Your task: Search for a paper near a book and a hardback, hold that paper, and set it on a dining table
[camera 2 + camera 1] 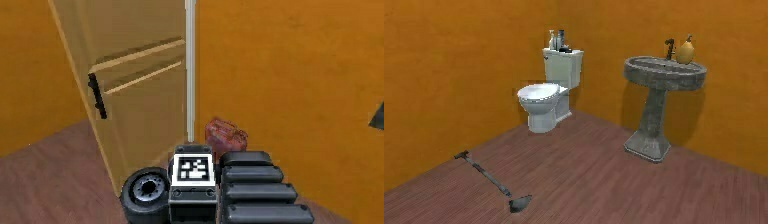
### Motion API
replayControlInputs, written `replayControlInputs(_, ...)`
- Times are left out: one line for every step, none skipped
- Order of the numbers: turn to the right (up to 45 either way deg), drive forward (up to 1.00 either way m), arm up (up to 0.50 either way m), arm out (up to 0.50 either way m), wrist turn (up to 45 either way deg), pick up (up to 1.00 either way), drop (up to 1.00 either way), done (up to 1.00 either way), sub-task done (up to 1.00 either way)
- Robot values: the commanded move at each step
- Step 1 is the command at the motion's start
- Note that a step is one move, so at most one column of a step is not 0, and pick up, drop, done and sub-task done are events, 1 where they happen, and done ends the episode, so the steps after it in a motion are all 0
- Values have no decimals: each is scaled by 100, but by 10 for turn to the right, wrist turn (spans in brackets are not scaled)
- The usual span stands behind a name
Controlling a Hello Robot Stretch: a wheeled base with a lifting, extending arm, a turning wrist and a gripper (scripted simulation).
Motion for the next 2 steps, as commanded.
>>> replayControlInputs(0, 20, 0, 0, 0, 0, 0, 0, 0)
replayControlInputs(-450, 0, 0, 0, 0, 0, 0, 0, 0)
